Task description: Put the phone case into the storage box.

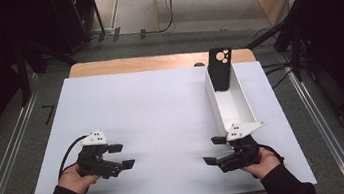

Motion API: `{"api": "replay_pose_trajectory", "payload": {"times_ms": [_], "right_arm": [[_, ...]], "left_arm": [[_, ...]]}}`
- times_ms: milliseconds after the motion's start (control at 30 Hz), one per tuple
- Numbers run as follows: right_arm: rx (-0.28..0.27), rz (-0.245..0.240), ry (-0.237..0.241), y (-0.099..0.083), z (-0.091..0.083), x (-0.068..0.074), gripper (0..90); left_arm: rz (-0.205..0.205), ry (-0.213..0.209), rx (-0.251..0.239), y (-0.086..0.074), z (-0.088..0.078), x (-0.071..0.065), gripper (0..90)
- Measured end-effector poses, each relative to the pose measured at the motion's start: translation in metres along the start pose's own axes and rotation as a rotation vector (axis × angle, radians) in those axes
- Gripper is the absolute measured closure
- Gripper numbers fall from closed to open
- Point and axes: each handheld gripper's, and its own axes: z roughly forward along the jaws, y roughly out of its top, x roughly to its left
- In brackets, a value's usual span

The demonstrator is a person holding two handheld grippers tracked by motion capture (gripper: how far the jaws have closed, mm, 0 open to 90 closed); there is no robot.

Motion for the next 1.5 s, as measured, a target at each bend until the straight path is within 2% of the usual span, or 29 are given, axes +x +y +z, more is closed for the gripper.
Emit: {"api": "replay_pose_trajectory", "payload": {"times_ms": [133,300,367,667,867,1500], "right_arm": [[0.021,0.009,-0.005,-0.006,-0.002,-0.001,22.5],[0.015,-0.001,-0.032,-0.012,-0.009,-0.003,22.6],[0.012,0.017,-0.030,-0.015,-0.011,-0.004,22.6],[0.037,0.032,-0.041,-0.024,-0.016,-0.011,22.6],[0.028,0.027,-0.048,-0.023,-0.016,-0.013,22.6],[0.051,0.018,-0.052,-0.024,-0.014,-0.013,22.6]], "left_arm": [[-0.002,0.003,-0.002,-0.004,-0.004,-0.001,21.1],[-0.004,0.004,-0.002,-0.006,-0.006,-0.001,21.1],[-0.003,0.004,-0.002,-0.006,-0.006,-0.001,21.1],[0.002,0.003,0.006,-0.007,-0.006,-0.001,21.1],[0.000,0.001,0.007,-0.007,-0.005,-0.001,21.1],[0.008,-0.003,0.015,-0.007,-0.004,-0.001,21.1]]}}
